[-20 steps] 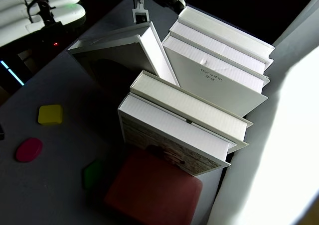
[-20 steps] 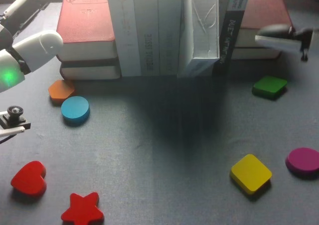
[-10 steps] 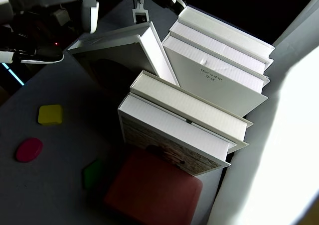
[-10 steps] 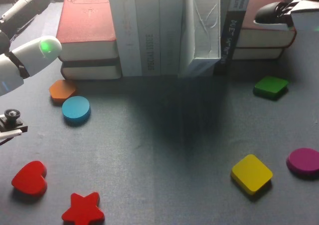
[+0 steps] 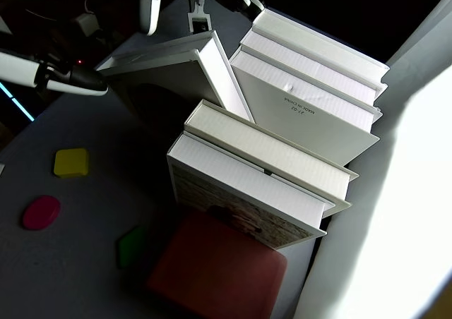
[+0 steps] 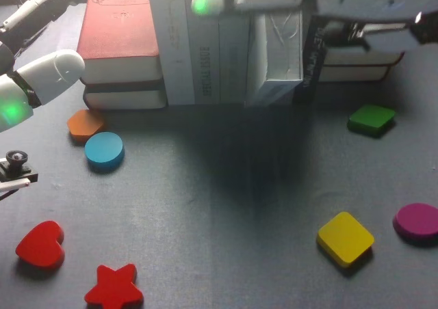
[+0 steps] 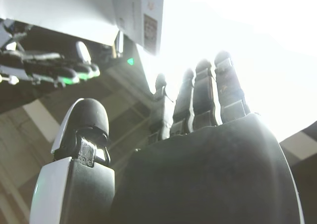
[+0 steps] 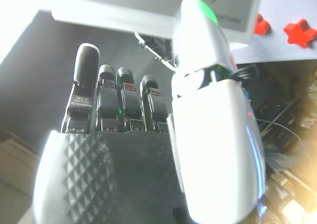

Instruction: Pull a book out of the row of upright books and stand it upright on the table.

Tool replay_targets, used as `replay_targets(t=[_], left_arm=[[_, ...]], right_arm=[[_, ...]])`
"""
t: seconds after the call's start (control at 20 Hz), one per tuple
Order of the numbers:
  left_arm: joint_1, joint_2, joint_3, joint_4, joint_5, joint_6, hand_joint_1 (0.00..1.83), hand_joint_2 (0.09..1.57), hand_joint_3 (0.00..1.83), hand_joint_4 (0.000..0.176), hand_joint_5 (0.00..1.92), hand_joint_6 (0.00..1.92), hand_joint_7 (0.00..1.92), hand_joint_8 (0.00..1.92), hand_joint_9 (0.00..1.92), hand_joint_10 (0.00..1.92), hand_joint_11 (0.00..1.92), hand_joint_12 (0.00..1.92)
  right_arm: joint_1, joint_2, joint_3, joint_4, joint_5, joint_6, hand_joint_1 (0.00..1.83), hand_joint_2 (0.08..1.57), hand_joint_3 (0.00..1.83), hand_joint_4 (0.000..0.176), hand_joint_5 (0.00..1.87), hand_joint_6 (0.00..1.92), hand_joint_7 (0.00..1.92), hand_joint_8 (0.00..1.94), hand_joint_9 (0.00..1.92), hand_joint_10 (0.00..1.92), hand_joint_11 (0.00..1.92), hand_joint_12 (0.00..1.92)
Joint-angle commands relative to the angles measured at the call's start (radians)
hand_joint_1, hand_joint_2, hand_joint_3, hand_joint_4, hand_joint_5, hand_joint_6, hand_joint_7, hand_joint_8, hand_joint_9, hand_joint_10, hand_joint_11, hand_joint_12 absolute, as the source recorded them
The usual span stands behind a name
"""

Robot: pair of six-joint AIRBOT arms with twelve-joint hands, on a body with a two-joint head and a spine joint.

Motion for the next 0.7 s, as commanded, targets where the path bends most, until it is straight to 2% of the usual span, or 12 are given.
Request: replay_targets(t=[0.0,0.05,0.15,0.2,0.25,0.3,0.35,0.4,0.5,0.55,0.6,0.65], left_arm=[[-0.007,-0.006,0.007,-0.019,-0.123,-0.009,0.14,1.35,0.00,0.111,0.09,0.00,0.00,0.00,0.00,0.00,0.00,0.00],[-0.007,-0.006,0.007,-0.019,-0.123,-0.010,0.14,1.35,0.00,0.117,0.08,0.00,0.00,0.00,0.00,0.00,0.00,0.00],[-0.007,-0.007,0.007,-0.019,-0.124,-0.010,0.16,1.36,0.00,0.092,0.07,0.01,0.00,0.00,0.00,0.00,0.00,0.00],[-0.007,-0.008,0.008,-0.019,-0.124,-0.010,0.15,1.36,0.00,0.093,0.08,0.01,0.00,0.00,0.00,0.00,0.00,0.00],[-0.007,-0.009,0.008,-0.019,-0.124,-0.011,0.11,1.36,0.00,0.100,0.07,0.01,0.00,0.00,0.00,0.00,0.00,0.00],[-0.007,-0.010,0.008,-0.019,-0.124,-0.011,0.10,1.35,0.00,0.096,0.08,0.01,0.00,0.00,0.00,0.00,0.00,0.00],[-0.007,-0.010,0.009,-0.019,-0.123,-0.011,0.10,1.35,0.00,0.112,0.07,0.01,0.00,0.00,0.00,0.00,0.00,0.00],[-0.007,-0.011,0.009,-0.020,-0.123,-0.012,0.10,1.35,0.00,0.102,0.06,0.00,0.00,0.00,0.00,0.00,0.00,0.00],[-0.007,-0.012,0.011,-0.020,-0.124,-0.014,0.10,1.35,0.00,0.059,0.07,0.01,0.00,0.00,0.00,0.00,0.00,0.00],[-0.007,-0.012,0.011,-0.021,-0.125,-0.014,0.10,1.35,0.00,0.059,0.07,0.01,0.00,0.00,0.00,0.00,0.00,0.00],[-0.007,-0.013,0.011,-0.022,-0.125,-0.014,0.08,1.35,0.00,0.070,0.10,0.01,0.00,0.00,0.00,0.00,0.00,0.00],[-0.007,-0.013,0.011,-0.023,-0.126,-0.014,0.09,1.35,0.00,0.080,0.09,0.01,0.00,0.00,0.00,0.00,0.00,0.00]], right_arm=[[0.018,-0.010,0.004,0.025,0.001,0.014,1.37,0.95,0.00,0.056,0.02,0.01,0.00,0.00,0.00,0.00,0.00,0.48],[0.018,-0.026,0.010,-0.014,0.001,0.047,1.37,0.94,0.00,0.065,0.03,0.01,0.00,0.00,0.00,0.00,0.00,0.61],[0.018,-0.064,0.029,-0.102,0.000,0.114,1.40,0.96,0.00,0.024,0.27,0.11,0.27,0.06,0.22,0.11,0.00,1.26],[0.015,-0.081,0.040,-0.137,-0.001,0.143,1.40,0.95,0.00,0.022,0.36,0.19,0.43,0.05,0.31,0.41,0.00,1.55],[0.010,-0.099,0.051,-0.160,-0.003,0.161,1.30,1.02,0.02,0.000,0.63,0.53,0.79,0.30,0.55,0.93,0.27,1.74],[0.007,-0.119,0.061,-0.191,-0.007,0.181,1.26,1.12,0.02,0.000,0.83,0.86,0.93,1.10,0.80,1.41,0.64,1.85],[0.007,-0.135,0.067,-0.220,-0.009,0.194,1.24,1.14,0.02,0.000,0.88,0.97,0.95,1.24,0.82,1.48,0.66,1.83],[0.006,-0.143,0.068,-0.237,-0.010,0.201,1.20,1.16,0.02,0.000,0.86,1.12,0.91,1.26,0.76,1.50,0.56,1.84],[0.006,-0.140,0.053,-0.248,-0.009,0.201,1.21,1.17,0.02,0.000,0.88,1.04,0.87,1.40,0.76,1.56,0.59,1.83],[0.011,-0.131,0.043,-0.243,-0.006,0.201,1.21,1.17,0.02,0.000,0.88,1.04,0.87,1.40,0.76,1.56,0.59,1.83],[0.018,-0.115,0.028,-0.231,0.019,0.194,1.19,1.20,0.03,0.000,0.81,1.15,0.83,1.44,0.74,1.64,0.82,1.89],[0.021,-0.101,0.016,-0.208,0.040,0.181,1.15,1.24,0.04,0.000,0.76,1.24,0.71,1.61,0.64,1.74,0.68,1.91]])
